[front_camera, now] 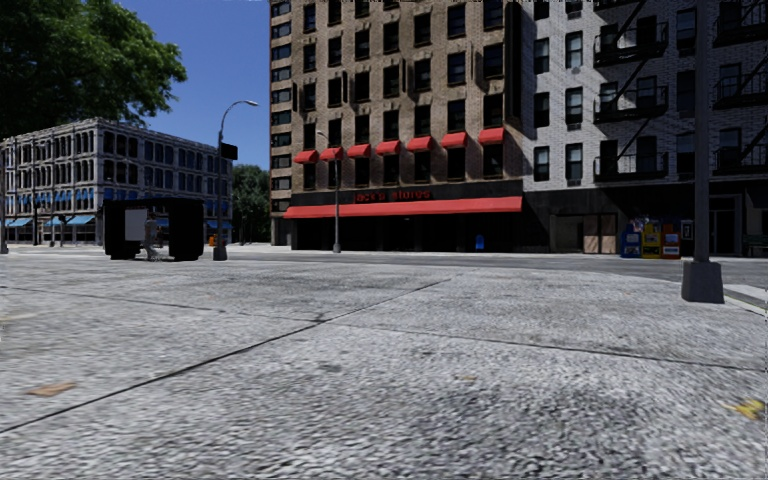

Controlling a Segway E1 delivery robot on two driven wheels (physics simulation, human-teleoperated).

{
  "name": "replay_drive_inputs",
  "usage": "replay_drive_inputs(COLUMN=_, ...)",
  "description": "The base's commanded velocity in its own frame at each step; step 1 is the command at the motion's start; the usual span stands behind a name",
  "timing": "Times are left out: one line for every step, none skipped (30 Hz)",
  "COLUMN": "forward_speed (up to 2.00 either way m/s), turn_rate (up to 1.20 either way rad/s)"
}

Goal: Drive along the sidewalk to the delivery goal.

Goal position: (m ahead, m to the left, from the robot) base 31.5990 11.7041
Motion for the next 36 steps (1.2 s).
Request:
replay_drive_inputs(forward_speed=2.0, turn_rate=0.46)
replay_drive_inputs(forward_speed=2.0, turn_rate=0.46)
replay_drive_inputs(forward_speed=2.0, turn_rate=0.46)
replay_drive_inputs(forward_speed=2.0, turn_rate=0.46)
replay_drive_inputs(forward_speed=2.0, turn_rate=0.46)
replay_drive_inputs(forward_speed=2.0, turn_rate=0.46)
replay_drive_inputs(forward_speed=2.0, turn_rate=0.46)
replay_drive_inputs(forward_speed=2.0, turn_rate=0.46)
replay_drive_inputs(forward_speed=2.0, turn_rate=0.46)
replay_drive_inputs(forward_speed=2.0, turn_rate=0.46)
replay_drive_inputs(forward_speed=2.0, turn_rate=0.46)
replay_drive_inputs(forward_speed=2.0, turn_rate=0.46)
replay_drive_inputs(forward_speed=2.0, turn_rate=0.46)
replay_drive_inputs(forward_speed=2.0, turn_rate=0.46)
replay_drive_inputs(forward_speed=2.0, turn_rate=0.46)
replay_drive_inputs(forward_speed=2.0, turn_rate=0.46)
replay_drive_inputs(forward_speed=2.0, turn_rate=0.46)
replay_drive_inputs(forward_speed=2.0, turn_rate=0.46)
replay_drive_inputs(forward_speed=2.0, turn_rate=0.46)
replay_drive_inputs(forward_speed=2.0, turn_rate=0.46)
replay_drive_inputs(forward_speed=2.0, turn_rate=0.46)
replay_drive_inputs(forward_speed=2.0, turn_rate=0.46)
replay_drive_inputs(forward_speed=2.0, turn_rate=0.46)
replay_drive_inputs(forward_speed=2.0, turn_rate=0.46)
replay_drive_inputs(forward_speed=2.0, turn_rate=0.46)
replay_drive_inputs(forward_speed=2.0, turn_rate=0.46)
replay_drive_inputs(forward_speed=2.0, turn_rate=0.46)
replay_drive_inputs(forward_speed=2.0, turn_rate=0.46)
replay_drive_inputs(forward_speed=2.0, turn_rate=0.46)
replay_drive_inputs(forward_speed=2.0, turn_rate=0.46)
replay_drive_inputs(forward_speed=2.0, turn_rate=0.46)
replay_drive_inputs(forward_speed=2.0, turn_rate=0.46)
replay_drive_inputs(forward_speed=2.0, turn_rate=0.46)
replay_drive_inputs(forward_speed=2.0, turn_rate=0.46)
replay_drive_inputs(forward_speed=2.0, turn_rate=0.46)
replay_drive_inputs(forward_speed=2.0, turn_rate=0.46)
